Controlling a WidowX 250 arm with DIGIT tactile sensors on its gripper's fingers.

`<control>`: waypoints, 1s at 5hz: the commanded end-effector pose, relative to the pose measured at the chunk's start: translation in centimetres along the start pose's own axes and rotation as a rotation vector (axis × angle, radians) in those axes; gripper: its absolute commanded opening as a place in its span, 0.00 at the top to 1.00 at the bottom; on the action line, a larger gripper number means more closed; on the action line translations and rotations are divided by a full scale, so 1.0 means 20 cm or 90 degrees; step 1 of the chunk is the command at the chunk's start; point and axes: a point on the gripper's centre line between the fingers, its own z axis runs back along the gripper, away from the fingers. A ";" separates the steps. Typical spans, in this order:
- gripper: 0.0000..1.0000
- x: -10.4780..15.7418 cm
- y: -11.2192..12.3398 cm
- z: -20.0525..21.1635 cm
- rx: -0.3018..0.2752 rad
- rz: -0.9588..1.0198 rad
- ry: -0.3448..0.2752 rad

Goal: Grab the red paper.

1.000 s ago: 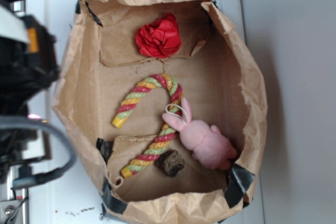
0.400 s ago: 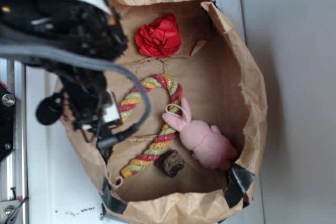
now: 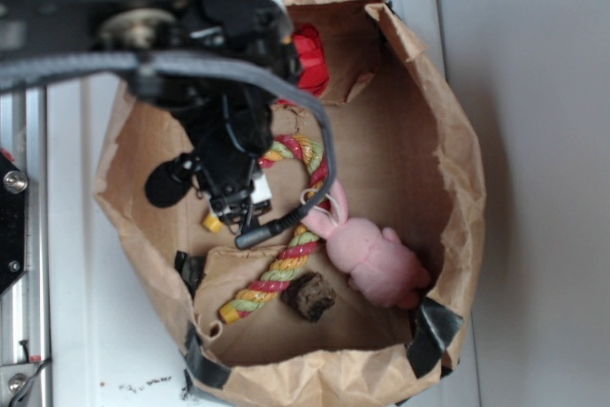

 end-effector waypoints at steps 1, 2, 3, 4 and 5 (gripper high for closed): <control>0.00 0.03 -0.01 0.06 -0.011 0.003 -0.029; 0.00 0.03 -0.01 0.06 -0.011 0.003 -0.029; 0.00 0.03 -0.01 0.06 -0.011 0.003 -0.029; 0.00 -0.05 0.01 0.03 -0.006 0.006 -0.036; 0.00 0.03 0.02 -0.12 0.029 0.023 -0.039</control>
